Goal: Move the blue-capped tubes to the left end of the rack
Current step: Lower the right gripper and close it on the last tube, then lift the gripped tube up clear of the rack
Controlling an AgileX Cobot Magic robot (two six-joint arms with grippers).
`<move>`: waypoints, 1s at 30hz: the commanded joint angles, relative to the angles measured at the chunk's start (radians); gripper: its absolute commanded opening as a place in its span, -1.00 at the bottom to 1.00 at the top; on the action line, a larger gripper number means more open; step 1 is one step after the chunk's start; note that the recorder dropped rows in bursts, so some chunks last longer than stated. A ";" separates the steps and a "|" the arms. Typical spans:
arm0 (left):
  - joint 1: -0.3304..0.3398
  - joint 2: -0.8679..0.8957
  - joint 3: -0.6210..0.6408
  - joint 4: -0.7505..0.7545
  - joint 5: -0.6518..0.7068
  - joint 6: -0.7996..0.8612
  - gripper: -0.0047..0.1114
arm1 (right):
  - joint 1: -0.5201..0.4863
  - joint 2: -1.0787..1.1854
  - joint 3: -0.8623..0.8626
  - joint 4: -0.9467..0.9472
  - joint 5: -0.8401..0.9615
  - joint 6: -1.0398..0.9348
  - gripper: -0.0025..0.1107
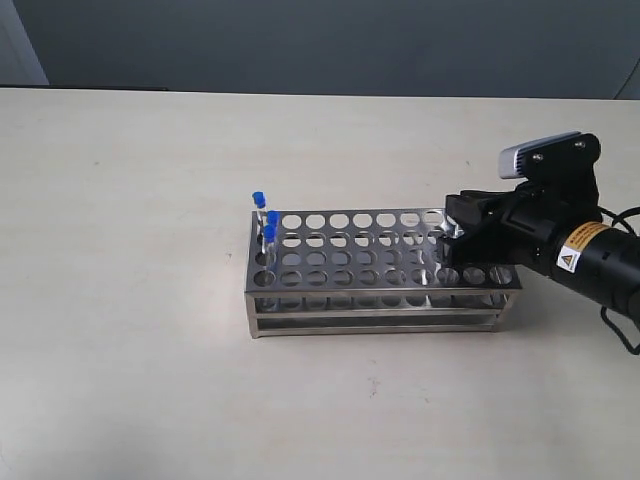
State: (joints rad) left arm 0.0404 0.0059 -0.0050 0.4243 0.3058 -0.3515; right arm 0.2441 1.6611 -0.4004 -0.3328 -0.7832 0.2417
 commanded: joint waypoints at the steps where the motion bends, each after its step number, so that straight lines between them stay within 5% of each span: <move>1: 0.002 -0.006 0.002 0.000 -0.002 -0.005 -0.91 | -0.004 -0.047 -0.004 0.004 -0.005 -0.002 -0.96; 30: 0.002 -0.006 0.002 0.000 -0.002 -0.005 -0.91 | -0.004 -0.446 -0.004 -0.053 0.149 0.103 -0.96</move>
State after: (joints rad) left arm 0.0404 0.0059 -0.0050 0.4243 0.3058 -0.3515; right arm 0.2441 1.2472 -0.4004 -0.3398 -0.6303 0.2886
